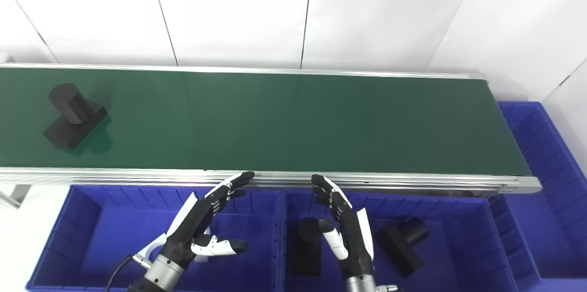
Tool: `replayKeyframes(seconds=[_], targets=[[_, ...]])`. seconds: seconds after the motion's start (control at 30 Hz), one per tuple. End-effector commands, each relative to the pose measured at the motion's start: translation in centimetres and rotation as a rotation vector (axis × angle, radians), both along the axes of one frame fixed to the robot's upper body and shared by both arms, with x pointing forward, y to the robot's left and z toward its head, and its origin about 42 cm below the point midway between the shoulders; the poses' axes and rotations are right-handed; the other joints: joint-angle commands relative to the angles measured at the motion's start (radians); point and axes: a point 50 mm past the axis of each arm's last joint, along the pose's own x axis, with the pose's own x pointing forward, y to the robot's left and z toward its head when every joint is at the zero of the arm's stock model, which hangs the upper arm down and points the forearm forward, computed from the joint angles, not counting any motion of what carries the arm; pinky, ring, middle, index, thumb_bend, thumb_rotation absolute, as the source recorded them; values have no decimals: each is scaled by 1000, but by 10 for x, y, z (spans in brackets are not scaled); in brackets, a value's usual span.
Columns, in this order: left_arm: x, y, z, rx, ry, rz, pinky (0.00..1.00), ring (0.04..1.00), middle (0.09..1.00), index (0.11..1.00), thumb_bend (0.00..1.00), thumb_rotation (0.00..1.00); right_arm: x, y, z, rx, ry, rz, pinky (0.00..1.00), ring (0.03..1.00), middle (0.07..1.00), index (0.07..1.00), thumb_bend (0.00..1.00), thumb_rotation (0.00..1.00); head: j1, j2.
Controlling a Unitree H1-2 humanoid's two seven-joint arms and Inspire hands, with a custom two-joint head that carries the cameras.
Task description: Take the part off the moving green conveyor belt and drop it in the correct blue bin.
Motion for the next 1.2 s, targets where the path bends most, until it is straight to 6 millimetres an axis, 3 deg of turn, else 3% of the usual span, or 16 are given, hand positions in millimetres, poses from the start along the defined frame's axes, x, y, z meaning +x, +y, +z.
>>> replayKeyframes(seconds=[0.0, 0.73, 0.83, 0.87, 1.0, 1.17], targets=[[3, -5, 9, -35, -55, 3, 856, 911, 922, 862, 898, 546, 5, 4, 11, 23, -63, 9, 774, 813, 846, 830, 823, 973, 3, -4], [0, -5, 5, -34, -39, 2, 875, 917, 924, 871, 904, 576, 3, 3, 10, 24, -57, 13, 773, 810, 847, 826, 840, 959, 15, -15], [-1, -5, 3, -32, -35, 7, 869, 914, 921, 873, 880, 658, 3, 3, 10, 19, -59, 13, 767, 807, 846, 825, 840, 959, 15, -15], [-2, -5, 2, -35, -31, 11, 872, 913, 918, 870, 866, 760, 3, 3, 10, 18, -60, 14, 763, 806, 844, 824, 843, 959, 15, -15], [-4, -7, 1, -42, -22, 22, 868, 909, 912, 866, 855, 904, 3, 3, 11, 6, -64, 17, 757, 807, 846, 826, 836, 964, 20, -16], [-7, -7, -2, -43, -10, 19, 894, 920, 919, 878, 839, 998, 3, 3, 10, 0, -63, 18, 760, 804, 848, 825, 844, 966, 24, -25]])
